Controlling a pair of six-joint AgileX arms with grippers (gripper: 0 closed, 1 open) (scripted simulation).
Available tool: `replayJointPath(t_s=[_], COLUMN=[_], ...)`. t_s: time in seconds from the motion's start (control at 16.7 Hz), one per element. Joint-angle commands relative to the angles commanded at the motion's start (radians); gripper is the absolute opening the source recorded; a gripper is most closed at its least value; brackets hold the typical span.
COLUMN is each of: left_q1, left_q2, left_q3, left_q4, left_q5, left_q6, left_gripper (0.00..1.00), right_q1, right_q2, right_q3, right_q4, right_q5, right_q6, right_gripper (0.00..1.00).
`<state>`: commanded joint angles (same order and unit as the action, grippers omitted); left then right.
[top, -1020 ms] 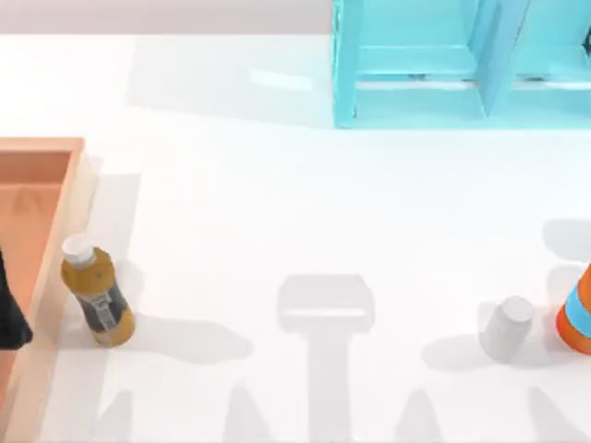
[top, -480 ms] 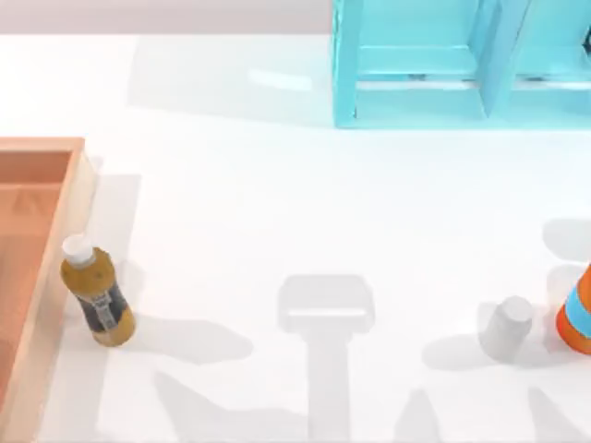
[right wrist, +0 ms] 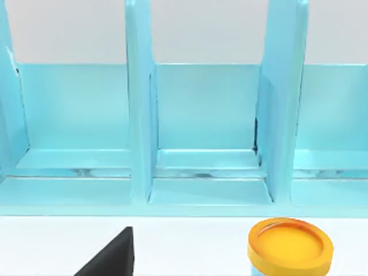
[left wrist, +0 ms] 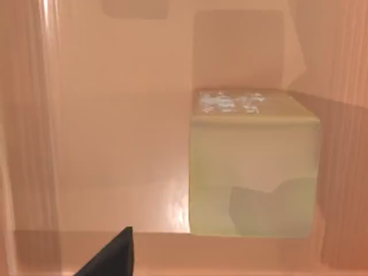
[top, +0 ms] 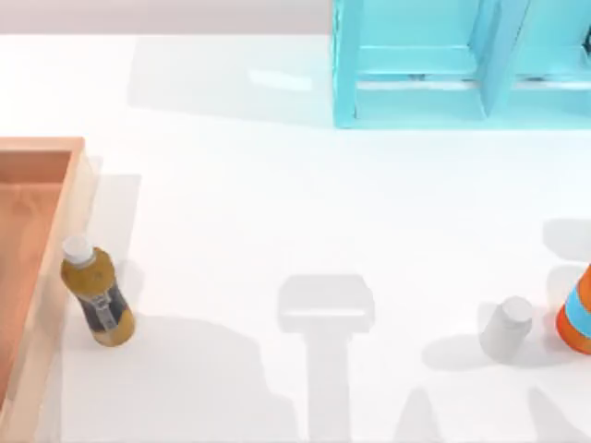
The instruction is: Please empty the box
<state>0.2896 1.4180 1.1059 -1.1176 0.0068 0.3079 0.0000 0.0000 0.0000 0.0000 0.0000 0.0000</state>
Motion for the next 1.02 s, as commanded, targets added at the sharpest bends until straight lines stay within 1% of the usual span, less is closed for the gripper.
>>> replayJointPath(t_s=[0.24,0.6,0.78,1.02], left_q1=[0.025,0.022,0.024,0.025], left_q2=[0.136,0.143,0.159,0.192], left_q3=[0.115,0.118,0.077,-0.011], left_q4=[-0.113,-0.115,-0.061,0.06], left_q5=[0.001,0.001,0.001,0.001], left_q6=[0.035,0.037,0.036,0.037], left_gripper=[1.0,1.0,1.0,1.0], right_q1=[0.0,0.0,0.0,0.0], right_q2=[0.0,0.0,0.0,0.0], right_q3=[0.0,0.0,0.0,0.0], right_q4=[0.0,0.0,0.0,0.0], right_q5=[0.0,0.0,0.0,0.0], right_q6=[0.0,0.0,0.0,0.0], right_gripper=[1.0,1.0,1.0,1.0])
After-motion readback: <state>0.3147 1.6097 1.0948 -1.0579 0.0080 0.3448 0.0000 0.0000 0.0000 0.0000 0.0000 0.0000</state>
